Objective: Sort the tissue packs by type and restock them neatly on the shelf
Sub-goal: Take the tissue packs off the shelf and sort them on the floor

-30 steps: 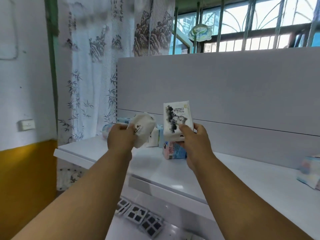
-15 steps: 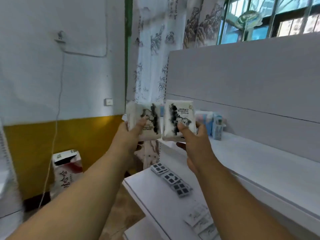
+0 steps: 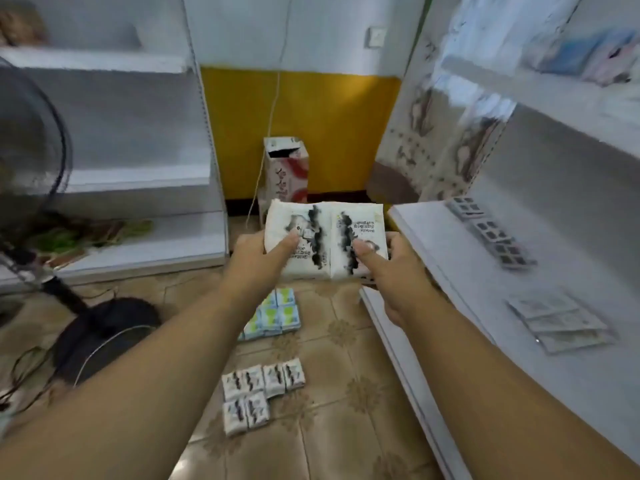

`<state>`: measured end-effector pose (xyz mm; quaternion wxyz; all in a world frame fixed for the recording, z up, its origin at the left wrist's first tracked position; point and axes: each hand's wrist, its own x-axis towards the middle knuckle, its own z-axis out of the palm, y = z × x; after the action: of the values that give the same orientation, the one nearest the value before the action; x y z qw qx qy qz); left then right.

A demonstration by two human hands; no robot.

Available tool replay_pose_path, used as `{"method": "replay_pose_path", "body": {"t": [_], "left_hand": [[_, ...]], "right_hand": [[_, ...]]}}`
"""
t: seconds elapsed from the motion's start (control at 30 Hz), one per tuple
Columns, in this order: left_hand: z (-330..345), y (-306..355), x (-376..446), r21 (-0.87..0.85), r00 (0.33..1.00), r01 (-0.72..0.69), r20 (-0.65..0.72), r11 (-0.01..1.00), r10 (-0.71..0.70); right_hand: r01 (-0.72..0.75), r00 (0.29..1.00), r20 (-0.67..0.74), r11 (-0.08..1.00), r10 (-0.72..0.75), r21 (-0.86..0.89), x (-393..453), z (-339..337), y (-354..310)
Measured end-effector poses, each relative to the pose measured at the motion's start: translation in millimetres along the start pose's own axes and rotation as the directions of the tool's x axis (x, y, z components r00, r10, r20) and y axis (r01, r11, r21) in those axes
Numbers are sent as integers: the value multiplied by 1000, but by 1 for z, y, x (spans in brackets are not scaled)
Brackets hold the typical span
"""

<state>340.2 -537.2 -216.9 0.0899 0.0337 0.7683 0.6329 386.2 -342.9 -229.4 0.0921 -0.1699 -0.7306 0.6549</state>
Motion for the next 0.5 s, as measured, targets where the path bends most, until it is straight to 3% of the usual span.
{"method": "replay_pose_path", "body": {"t": [0.13,0.23,0.33,0.5], "left_hand": [[-67,-120,1,131,984,176,5,976,-178],[-82,-206,5,117,940,342,-53,933,-338],[-74,-288,14,114,888,451,-158,885,-432],[-28,-445,37,153,820,572,-87,806,-565]], "right_hand": [[-221,973,67,975,221,-12,-8,97,101],[-325,941,66,942,331,-81,-4,140,177],[-385,918,27,907,395,-170,8,164,258],[-466,880,-44,843,473,-269,33,172,414]]}}
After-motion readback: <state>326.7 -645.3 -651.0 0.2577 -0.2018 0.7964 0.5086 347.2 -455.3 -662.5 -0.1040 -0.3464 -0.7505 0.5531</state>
